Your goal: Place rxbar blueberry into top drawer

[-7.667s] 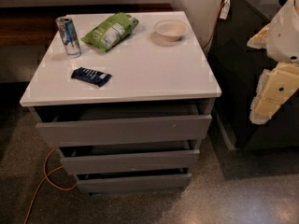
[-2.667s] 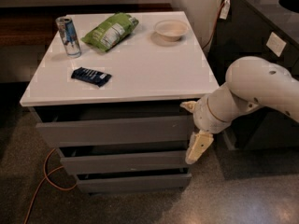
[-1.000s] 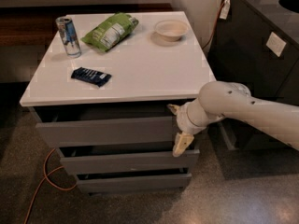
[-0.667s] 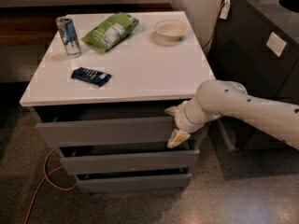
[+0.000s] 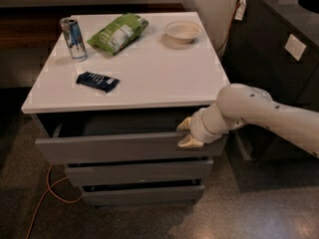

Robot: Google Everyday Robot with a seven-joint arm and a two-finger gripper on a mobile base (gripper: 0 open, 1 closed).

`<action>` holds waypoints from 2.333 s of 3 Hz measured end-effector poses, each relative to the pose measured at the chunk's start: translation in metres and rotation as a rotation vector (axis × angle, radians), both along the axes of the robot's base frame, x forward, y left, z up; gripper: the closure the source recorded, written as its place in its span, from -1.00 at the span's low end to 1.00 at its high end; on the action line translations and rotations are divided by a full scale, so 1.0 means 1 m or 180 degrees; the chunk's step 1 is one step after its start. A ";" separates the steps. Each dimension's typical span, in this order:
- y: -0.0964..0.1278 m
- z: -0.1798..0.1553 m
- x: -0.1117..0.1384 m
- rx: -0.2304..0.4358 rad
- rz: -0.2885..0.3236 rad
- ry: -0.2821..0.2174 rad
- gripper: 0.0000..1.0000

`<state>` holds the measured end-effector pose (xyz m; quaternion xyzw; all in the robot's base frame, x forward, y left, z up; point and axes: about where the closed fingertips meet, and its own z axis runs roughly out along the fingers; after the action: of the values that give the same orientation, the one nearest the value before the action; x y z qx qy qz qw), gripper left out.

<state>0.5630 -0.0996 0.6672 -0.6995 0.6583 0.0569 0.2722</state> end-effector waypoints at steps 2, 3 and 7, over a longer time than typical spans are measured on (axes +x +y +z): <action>0.001 0.008 -0.036 0.0276 -0.0007 0.0236 1.00; 0.005 0.013 -0.065 0.0417 0.0068 0.0438 1.00; 0.012 0.023 -0.140 0.0829 0.0172 0.0762 1.00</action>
Offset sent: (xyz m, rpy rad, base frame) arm -0.0642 0.0008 0.0148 0.1642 0.1425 -0.0008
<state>0.4229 -0.0881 0.6900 -0.6639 0.6541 0.2319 0.2786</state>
